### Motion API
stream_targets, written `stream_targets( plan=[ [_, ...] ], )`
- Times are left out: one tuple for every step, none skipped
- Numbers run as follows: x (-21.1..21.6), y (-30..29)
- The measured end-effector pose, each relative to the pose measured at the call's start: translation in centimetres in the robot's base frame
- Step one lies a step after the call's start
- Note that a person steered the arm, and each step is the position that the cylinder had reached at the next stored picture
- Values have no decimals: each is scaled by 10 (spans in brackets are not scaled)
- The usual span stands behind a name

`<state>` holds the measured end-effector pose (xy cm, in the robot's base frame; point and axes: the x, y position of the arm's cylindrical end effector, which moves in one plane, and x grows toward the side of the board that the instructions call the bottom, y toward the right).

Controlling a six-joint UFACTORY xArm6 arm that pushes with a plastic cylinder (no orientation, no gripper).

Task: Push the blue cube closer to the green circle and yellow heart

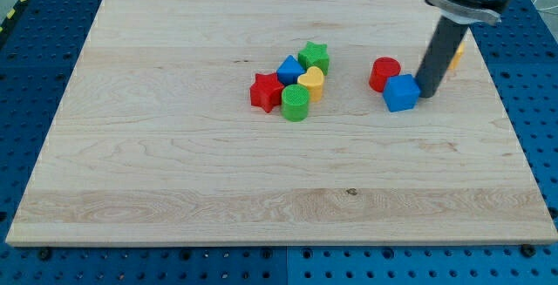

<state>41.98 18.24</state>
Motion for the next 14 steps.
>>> stream_targets(
  plan=[
    [1,-12],
    [6,-11],
    [6,13],
    [17,26],
    [47,19],
    [65,-10],
    [65,-12],
    [65,20],
    [57,34],
    [33,24],
    [22,3],
    [22,-20],
    [31,-43],
    [46,-65]
  ],
)
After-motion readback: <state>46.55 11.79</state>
